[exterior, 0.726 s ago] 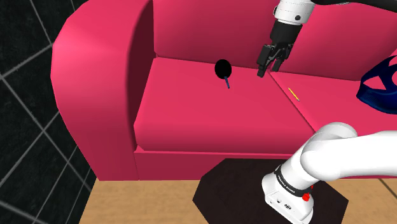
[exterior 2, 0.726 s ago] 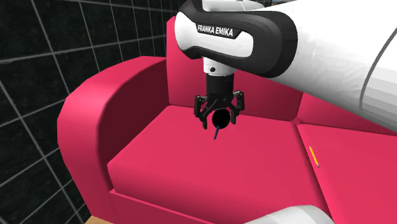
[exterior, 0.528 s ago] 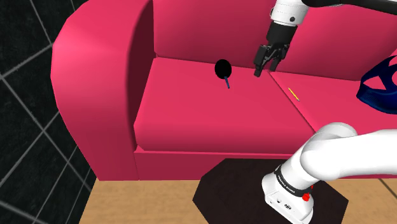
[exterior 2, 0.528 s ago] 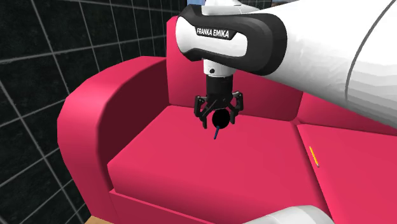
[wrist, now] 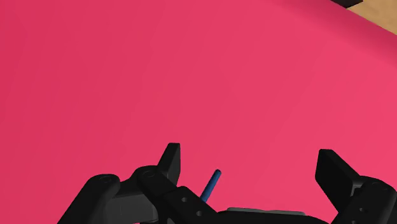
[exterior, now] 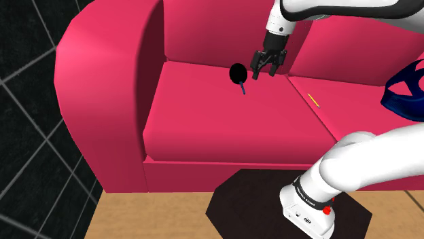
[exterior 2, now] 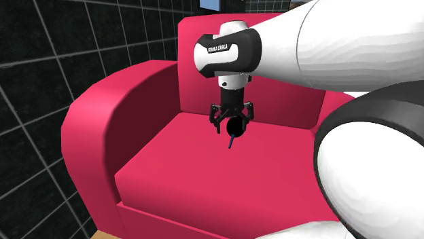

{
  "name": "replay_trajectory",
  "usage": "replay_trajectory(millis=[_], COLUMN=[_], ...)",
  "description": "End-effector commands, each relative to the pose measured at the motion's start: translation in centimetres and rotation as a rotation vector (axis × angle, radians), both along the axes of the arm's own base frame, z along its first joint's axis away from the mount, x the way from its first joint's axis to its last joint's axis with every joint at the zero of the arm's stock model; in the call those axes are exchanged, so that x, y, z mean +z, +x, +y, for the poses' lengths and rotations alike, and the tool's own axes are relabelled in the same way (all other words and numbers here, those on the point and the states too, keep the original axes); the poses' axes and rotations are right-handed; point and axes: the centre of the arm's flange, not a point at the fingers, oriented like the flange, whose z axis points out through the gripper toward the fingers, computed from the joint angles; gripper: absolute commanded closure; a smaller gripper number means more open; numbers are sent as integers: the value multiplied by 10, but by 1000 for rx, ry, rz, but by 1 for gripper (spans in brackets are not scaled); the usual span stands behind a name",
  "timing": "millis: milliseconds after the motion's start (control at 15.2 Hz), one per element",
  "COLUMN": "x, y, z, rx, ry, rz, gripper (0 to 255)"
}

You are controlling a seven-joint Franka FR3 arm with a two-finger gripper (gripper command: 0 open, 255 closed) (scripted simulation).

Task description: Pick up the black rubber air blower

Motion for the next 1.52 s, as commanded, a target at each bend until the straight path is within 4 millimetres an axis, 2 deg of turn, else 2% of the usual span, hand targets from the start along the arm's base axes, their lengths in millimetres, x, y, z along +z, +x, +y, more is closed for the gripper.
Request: replay_trajectory(millis=[0,792,1254,1452], x=[-14,-89,-126,-129], y=[19,136,136,136], z=[-11,-84,-84,-84], rx=[-26,-176,-176,-176], ry=[0,4,4,4], rz=[-4,-18,-18,-18], gripper=[0,0,0,0])
